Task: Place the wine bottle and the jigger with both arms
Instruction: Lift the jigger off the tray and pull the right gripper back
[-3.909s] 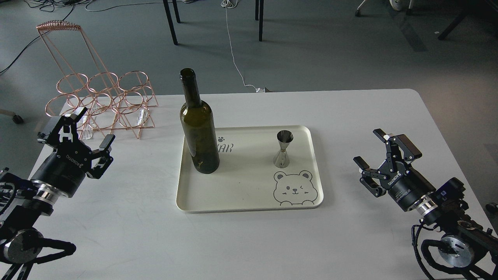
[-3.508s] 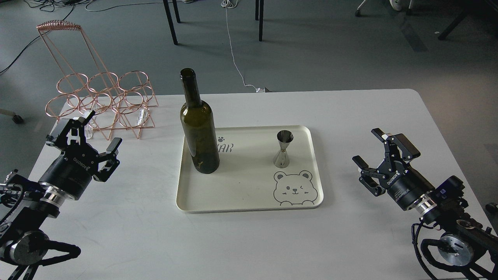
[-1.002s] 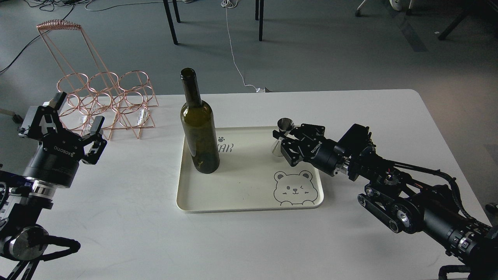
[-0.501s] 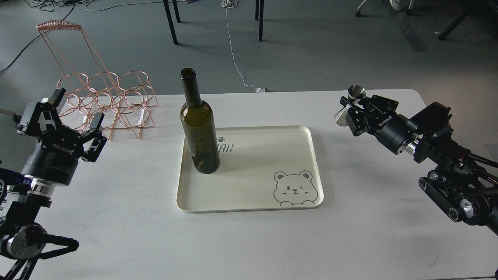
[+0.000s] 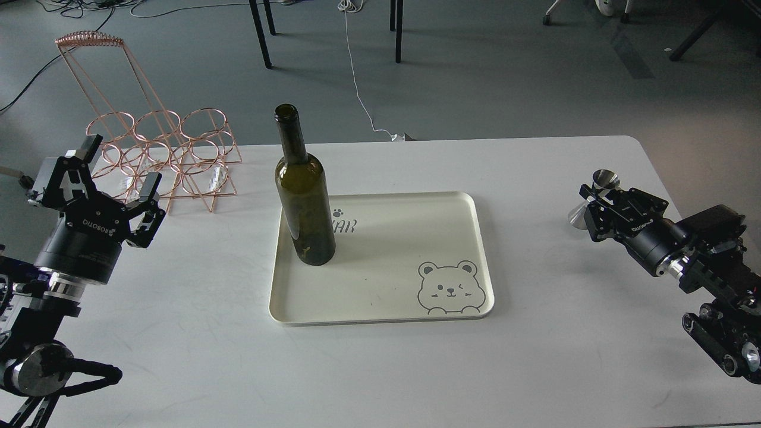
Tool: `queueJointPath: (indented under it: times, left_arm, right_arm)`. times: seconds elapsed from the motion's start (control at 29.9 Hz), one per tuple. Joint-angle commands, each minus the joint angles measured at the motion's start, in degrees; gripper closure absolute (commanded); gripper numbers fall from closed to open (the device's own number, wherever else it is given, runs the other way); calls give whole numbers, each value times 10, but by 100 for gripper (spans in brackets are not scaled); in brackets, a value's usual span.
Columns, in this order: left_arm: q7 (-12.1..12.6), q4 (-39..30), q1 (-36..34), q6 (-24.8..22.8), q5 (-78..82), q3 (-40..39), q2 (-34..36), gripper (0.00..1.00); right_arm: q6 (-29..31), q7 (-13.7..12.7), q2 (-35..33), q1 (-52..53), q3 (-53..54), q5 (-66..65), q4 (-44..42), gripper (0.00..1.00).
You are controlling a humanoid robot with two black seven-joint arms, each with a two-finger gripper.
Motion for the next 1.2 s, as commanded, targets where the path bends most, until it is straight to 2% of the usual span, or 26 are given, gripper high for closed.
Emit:
queueJointPath:
  times: [0.0, 0.47, 0.74, 0.77, 0.84, 0.9, 0.94, 1.04, 1.17]
  left_arm:
    - [0, 0, 0, 1, 0, 0, -1, 2]
    - [0, 0, 0, 1, 0, 0, 0, 2]
    - [0, 0, 0, 2, 0, -1, 0, 2]
    - [0, 0, 0, 2, 0, -1, 0, 2]
    - [0, 0, -1, 2, 0, -1, 0, 2]
    - [0, 0, -1, 2, 0, -1, 0, 2]
    - [0, 0, -1, 2, 0, -1, 0, 2]
    - [0, 0, -1, 3, 0, -1, 0, 2]
    - [0, 0, -1, 2, 0, -1, 0, 2]
  right_arm:
    - [2, 0, 13, 0, -1, 0, -5, 77]
    - [4, 0, 35, 1, -12, 4, -29, 73]
    - [5, 0, 34, 0, -14, 11, -31, 65]
    - [5, 0, 35, 0, -14, 11, -31, 62]
    - [5, 0, 34, 1, -14, 11, -30, 47]
    - [5, 0, 34, 0, -14, 11, -30, 22]
    - [5, 0, 34, 0, -14, 11, -30, 13]
    - [6, 0, 34, -6, -15, 11, -27, 7]
    - [6, 0, 25, -14, -15, 11, -14, 4]
